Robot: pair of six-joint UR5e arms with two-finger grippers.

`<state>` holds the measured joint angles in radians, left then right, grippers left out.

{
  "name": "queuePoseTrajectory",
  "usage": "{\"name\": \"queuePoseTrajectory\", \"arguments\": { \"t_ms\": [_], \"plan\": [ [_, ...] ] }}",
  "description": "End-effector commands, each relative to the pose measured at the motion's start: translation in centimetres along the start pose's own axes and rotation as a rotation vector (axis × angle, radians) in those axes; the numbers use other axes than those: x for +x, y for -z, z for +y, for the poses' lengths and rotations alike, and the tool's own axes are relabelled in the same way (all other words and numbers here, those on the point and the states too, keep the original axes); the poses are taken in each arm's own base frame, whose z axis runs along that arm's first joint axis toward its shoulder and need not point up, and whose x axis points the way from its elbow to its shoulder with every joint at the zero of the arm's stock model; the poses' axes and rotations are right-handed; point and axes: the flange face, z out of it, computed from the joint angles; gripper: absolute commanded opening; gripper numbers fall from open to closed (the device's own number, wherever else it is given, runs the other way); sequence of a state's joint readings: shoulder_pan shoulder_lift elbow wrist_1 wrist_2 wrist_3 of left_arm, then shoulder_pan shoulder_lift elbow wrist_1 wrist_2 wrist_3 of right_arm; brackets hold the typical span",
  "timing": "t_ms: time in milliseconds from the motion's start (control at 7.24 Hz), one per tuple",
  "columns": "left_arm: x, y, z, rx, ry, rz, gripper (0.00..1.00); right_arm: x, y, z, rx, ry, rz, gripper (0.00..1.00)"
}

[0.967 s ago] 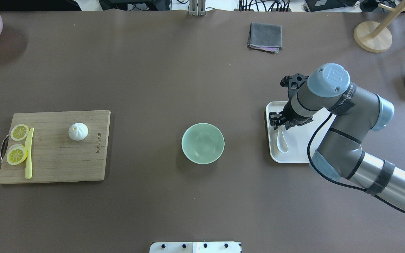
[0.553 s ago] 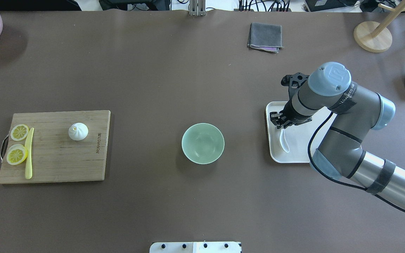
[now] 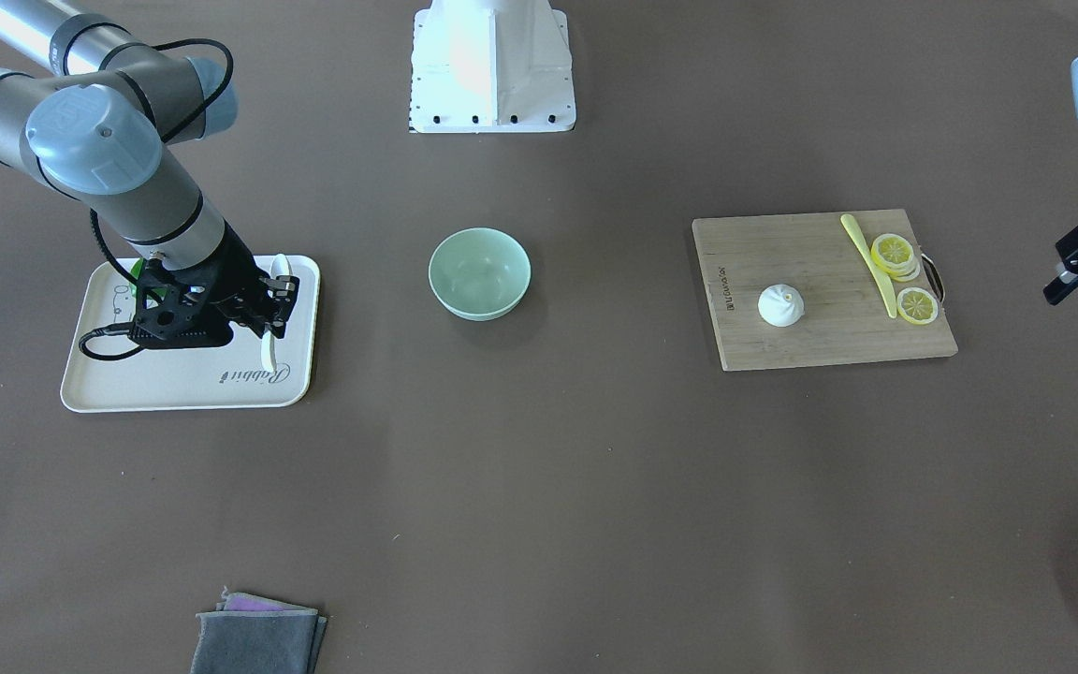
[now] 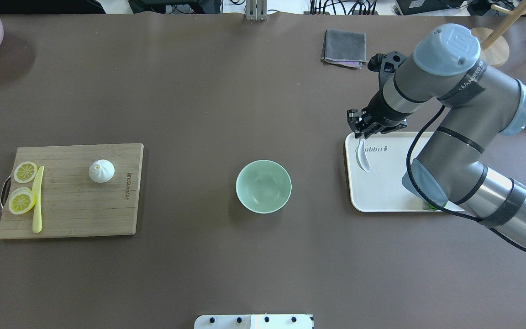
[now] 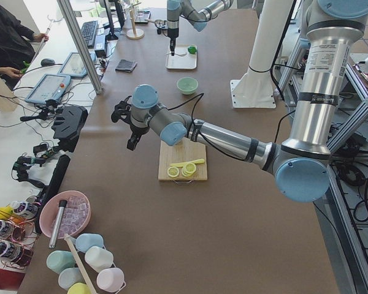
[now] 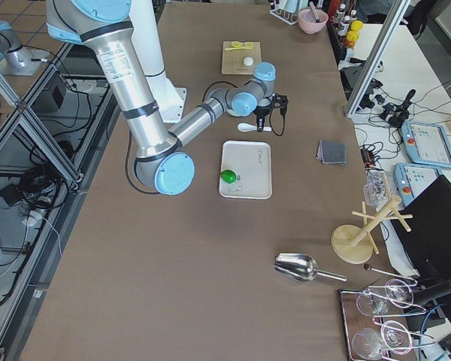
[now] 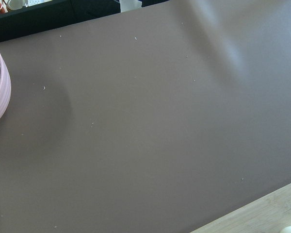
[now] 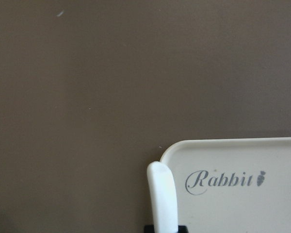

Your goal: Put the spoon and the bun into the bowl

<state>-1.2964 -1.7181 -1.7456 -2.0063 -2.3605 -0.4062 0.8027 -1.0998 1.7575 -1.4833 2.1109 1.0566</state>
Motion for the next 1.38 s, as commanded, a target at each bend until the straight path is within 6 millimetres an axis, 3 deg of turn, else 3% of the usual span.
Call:
{"name": "queuePoseTrajectory", "arguments": {
  "t_ms": [0, 138, 415, 553, 691, 1244],
  "plan": [
    [6.6, -4.4, 0.7, -0.048, -0.066, 0.032, 0.98, -4.7, 1.9, 0.5, 0.006, 0.008, -0.033, 0.0],
    [9.7, -7.5, 1.9, -0.069, -0.113, 0.006, 0.98, -7.1, 1.6, 1.2, 0.008, 0.012, -0.04, 0.0],
    [16.8, -11.5, 4.0, -0.09, -0.143, 0.011, 0.98, -11.7, 1.3, 3.4, 0.035, 0.048, -0.062, 0.0],
    [19.3, -13.7, 5.4, -0.098, -0.141, -0.008, 0.98, -13.1, 0.6, 4.0, 0.026, 0.05, -0.064, 0.0],
    [21.2, -16.2, 7.1, -0.099, -0.162, -0.046, 0.98, -16.4, 0.5, 5.1, 0.063, 0.037, -0.069, 0.0],
    [19.4, -18.5, 8.5, -0.137, -0.184, -0.086, 0.98, -20.5, -0.9, 5.1, 0.065, 0.045, -0.059, 0.0]
  ]
}}
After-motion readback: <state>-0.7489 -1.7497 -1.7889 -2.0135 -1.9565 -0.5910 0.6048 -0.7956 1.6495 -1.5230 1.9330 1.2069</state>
